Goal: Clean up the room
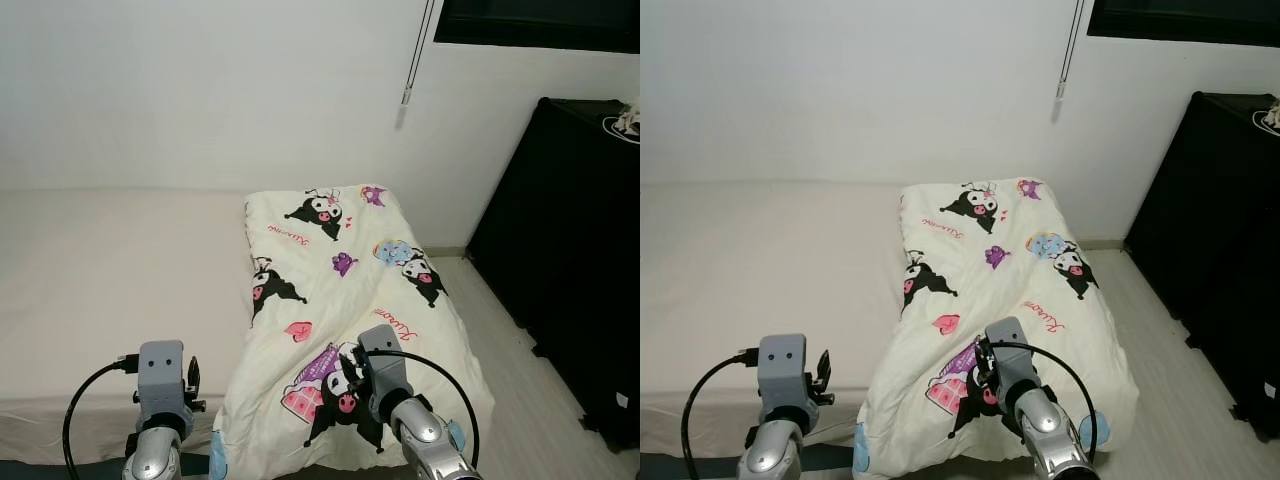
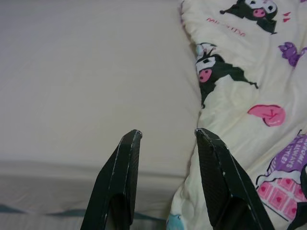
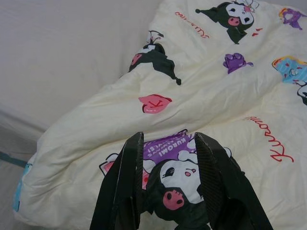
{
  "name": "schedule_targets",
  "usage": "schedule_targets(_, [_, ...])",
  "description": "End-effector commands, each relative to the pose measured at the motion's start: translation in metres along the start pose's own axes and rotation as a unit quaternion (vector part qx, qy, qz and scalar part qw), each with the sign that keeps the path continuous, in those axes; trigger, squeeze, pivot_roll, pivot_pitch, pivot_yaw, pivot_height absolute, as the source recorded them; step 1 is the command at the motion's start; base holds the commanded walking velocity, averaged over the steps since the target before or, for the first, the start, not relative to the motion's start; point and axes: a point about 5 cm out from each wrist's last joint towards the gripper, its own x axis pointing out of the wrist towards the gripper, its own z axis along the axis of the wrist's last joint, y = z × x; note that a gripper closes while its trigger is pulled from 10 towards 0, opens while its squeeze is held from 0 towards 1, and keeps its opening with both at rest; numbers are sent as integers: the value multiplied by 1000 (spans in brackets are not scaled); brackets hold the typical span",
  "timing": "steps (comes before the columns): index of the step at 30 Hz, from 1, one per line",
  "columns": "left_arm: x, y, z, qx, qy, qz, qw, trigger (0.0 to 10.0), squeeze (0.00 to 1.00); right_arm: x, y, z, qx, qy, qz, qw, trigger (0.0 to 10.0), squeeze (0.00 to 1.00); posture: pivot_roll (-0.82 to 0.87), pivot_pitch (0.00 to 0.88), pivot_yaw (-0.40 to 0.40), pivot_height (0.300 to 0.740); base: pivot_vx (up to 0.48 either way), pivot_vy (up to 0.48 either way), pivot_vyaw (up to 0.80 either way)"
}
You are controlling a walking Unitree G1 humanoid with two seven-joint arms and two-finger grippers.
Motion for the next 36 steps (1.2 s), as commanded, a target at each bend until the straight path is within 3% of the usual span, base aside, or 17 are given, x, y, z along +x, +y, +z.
schedule_targets(1, [0, -3, -1, 8, -1, -20, 1000, 10000, 0, -3, -2, -2, 9, -6, -12, 1000, 10000, 0, -3, 84, -84, 740, 0, 0, 0])
schedule_targets(9, [0, -10, 1, 13, -9, -46, 999, 10000, 0, -4, -9, 2, 14, -23, -26, 999, 10000, 0, -7, 84, -80, 740, 0, 0, 0])
schedule_targets(18, [2, -9, 3, 4, -13, -38, 999, 10000, 0, -5, -10, 2, 16, -24, -28, 999, 10000, 0, -7, 82, -78, 740, 0, 0, 0])
schedule_targets(36, [3, -7, 6, 5, -20, -42, 999, 10000, 0, -5, -9, 1, 20, -25, -29, 999, 10000, 0, -2, 85, -76, 740, 0, 452, 0])
